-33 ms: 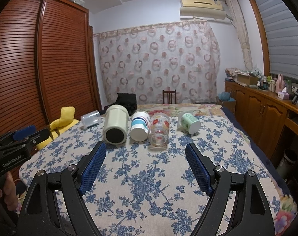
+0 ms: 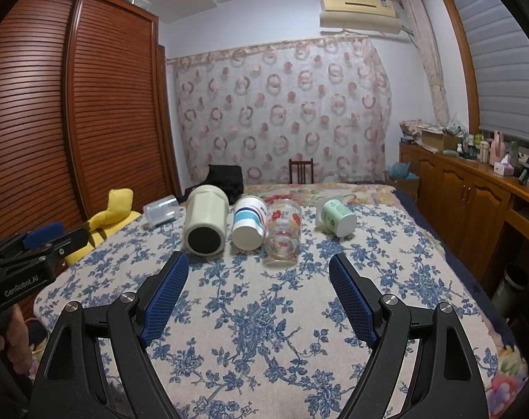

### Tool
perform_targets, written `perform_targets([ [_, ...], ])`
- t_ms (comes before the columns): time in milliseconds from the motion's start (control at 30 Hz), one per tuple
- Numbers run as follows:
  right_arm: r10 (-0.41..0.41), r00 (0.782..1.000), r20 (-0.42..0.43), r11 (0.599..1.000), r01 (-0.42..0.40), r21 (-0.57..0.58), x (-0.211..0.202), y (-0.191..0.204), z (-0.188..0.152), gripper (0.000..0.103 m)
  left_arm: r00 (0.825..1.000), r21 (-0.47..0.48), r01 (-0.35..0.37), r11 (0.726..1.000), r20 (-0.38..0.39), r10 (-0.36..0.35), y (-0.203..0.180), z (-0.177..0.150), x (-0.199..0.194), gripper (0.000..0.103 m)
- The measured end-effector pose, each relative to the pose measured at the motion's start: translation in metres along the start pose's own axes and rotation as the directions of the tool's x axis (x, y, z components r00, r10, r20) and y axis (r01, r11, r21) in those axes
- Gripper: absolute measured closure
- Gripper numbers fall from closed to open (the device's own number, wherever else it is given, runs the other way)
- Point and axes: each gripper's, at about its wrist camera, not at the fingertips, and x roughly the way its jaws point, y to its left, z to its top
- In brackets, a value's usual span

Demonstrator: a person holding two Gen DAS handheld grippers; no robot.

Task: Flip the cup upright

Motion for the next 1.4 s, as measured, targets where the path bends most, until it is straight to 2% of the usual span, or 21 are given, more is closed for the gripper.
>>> perform_targets([
  [400,0.086,0.993,-0.081,0.994,-0.091,-0.061,0.049,0.017,0.002,0.018,0.997,0.004,-0.036,0.999,-0.074,0.036,0.026,-0.004,0.037,0.045],
  [667,0.129,0.984,-0.125,0.984,-0.142,-0.105,0.088,0.027,0.017,0.018,0.99,-0.011,-0.039,0.999,-0.136,0.037,0.054,0.004,0.076,0.045],
  [1000,0.164,0.966,-0.201,0.972,-0.193,-0.135,0.134,0.037,0.045,0.018,0.968,0.031,0.01,0.999,-0.252,-0.002,0.087,0.03,0.141,0.045],
  [1400,0.185,0.935,-0.303,0.962,-0.236,-0.14,0.188,0.041,0.068,0.018,0.937,0.101,0.053,0.993,-0.349,-0.014,0.118,0.075,0.244,0.045],
])
